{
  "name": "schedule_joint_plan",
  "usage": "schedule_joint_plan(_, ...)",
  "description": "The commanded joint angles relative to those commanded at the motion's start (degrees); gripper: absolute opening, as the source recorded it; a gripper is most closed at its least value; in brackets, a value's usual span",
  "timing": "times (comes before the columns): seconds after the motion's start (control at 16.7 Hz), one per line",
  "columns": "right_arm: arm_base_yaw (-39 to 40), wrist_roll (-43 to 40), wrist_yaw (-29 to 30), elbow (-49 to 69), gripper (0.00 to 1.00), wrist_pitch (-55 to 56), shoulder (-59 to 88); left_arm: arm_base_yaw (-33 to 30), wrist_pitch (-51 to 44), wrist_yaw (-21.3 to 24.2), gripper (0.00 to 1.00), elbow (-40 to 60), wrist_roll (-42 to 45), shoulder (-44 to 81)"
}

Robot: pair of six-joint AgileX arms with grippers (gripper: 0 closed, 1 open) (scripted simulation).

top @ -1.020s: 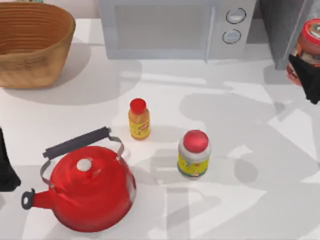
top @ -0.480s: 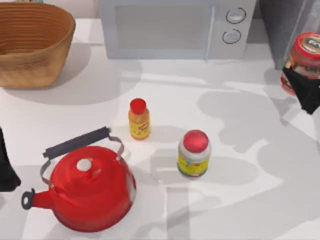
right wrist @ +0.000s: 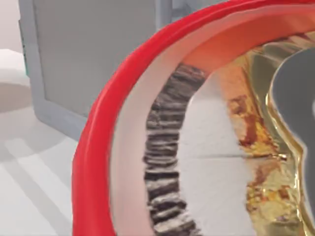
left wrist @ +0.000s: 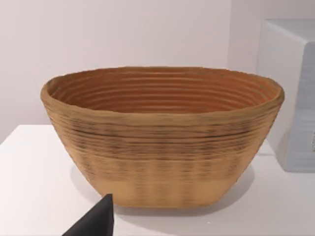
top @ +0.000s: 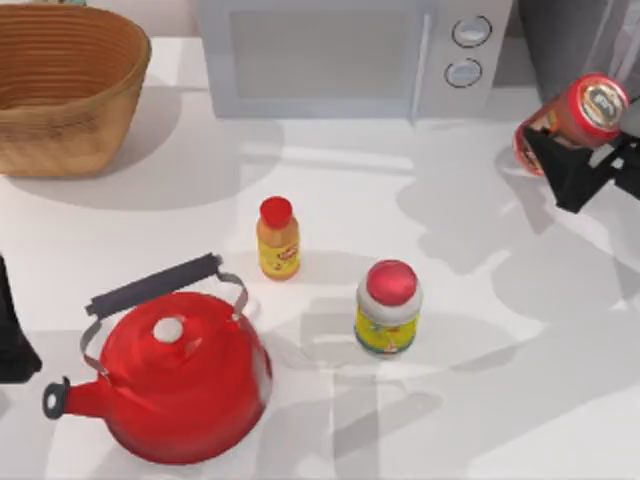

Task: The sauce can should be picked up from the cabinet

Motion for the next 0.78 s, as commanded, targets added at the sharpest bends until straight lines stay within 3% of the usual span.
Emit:
schedule_joint_plan(0.36,1.6,0.1,1.6,2.5,0.00,-0.4,2.2,0.0,0.0,0.0,1.00,0.0,0.0,0.0)
schedule_joint_plan(0.78,1.6,0.1,1.6,2.5,0.53,-0.4,2.2,0.0,0.0,0.0,1.00,0.0,0.0,0.0)
